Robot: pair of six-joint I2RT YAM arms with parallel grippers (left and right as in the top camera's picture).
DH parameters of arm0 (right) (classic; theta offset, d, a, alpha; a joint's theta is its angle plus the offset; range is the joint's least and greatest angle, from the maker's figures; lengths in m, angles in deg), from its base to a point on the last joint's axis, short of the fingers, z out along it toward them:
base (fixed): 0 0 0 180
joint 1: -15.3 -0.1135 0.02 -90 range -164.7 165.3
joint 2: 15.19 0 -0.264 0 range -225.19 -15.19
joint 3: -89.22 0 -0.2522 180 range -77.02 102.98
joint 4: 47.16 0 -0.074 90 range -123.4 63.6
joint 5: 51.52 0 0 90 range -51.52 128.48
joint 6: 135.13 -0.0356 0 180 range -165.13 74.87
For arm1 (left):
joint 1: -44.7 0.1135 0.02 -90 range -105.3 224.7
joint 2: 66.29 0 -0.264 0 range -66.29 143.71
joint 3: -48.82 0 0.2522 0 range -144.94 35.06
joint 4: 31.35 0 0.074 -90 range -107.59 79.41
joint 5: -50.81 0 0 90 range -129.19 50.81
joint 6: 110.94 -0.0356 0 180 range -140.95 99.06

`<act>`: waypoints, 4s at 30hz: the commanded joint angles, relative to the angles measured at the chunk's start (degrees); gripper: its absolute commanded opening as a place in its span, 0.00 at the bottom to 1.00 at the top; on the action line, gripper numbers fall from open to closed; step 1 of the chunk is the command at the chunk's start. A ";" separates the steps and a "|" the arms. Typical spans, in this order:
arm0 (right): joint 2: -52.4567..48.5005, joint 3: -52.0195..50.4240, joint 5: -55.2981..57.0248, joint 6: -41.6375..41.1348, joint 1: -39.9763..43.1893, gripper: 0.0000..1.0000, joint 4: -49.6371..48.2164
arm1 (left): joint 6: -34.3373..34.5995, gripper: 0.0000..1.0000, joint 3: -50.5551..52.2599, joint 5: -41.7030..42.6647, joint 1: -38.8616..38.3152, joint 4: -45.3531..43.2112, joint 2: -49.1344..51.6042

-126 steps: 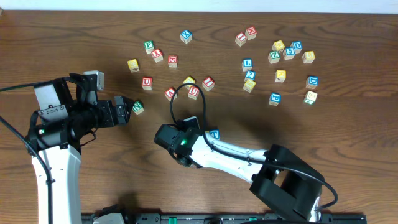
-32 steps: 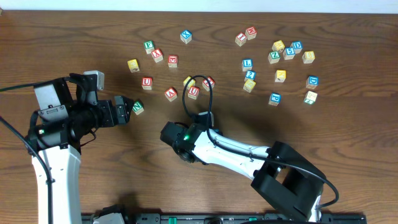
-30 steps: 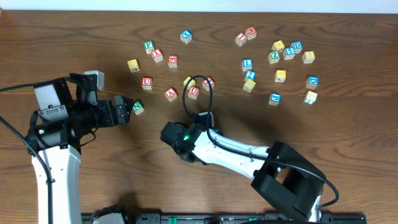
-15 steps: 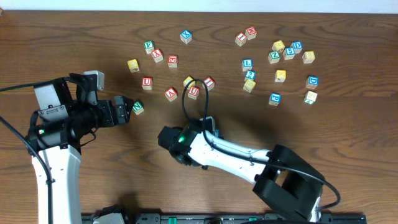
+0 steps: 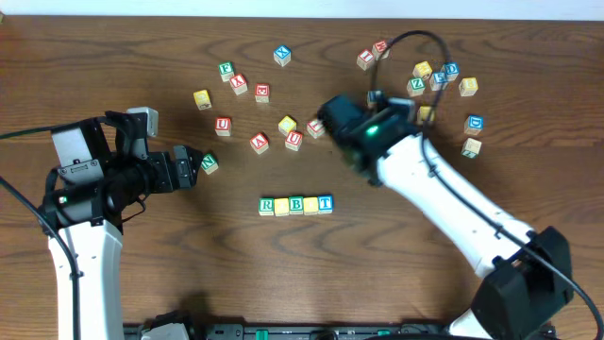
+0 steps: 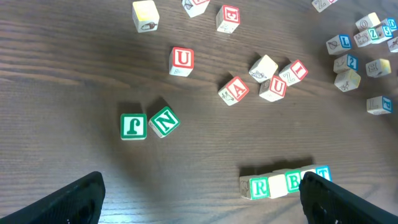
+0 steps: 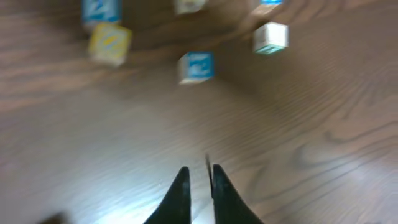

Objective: Spell out ROBOT

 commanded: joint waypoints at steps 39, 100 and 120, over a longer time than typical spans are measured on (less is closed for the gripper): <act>1.55 0.83 -48.15 46.62 21.35 0.99 -9.66 | 0.02 0.07 -0.55 -4.02 -7.15 -3.80 20.81; 1.55 0.83 -48.13 44.48 21.29 0.99 -9.62 | 14.64 0.07 7.87 -16.85 -34.49 -5.42 24.83; 1.55 0.83 -48.13 44.48 21.29 0.99 -9.64 | 12.66 0.07 7.87 -16.63 -34.49 -6.29 24.83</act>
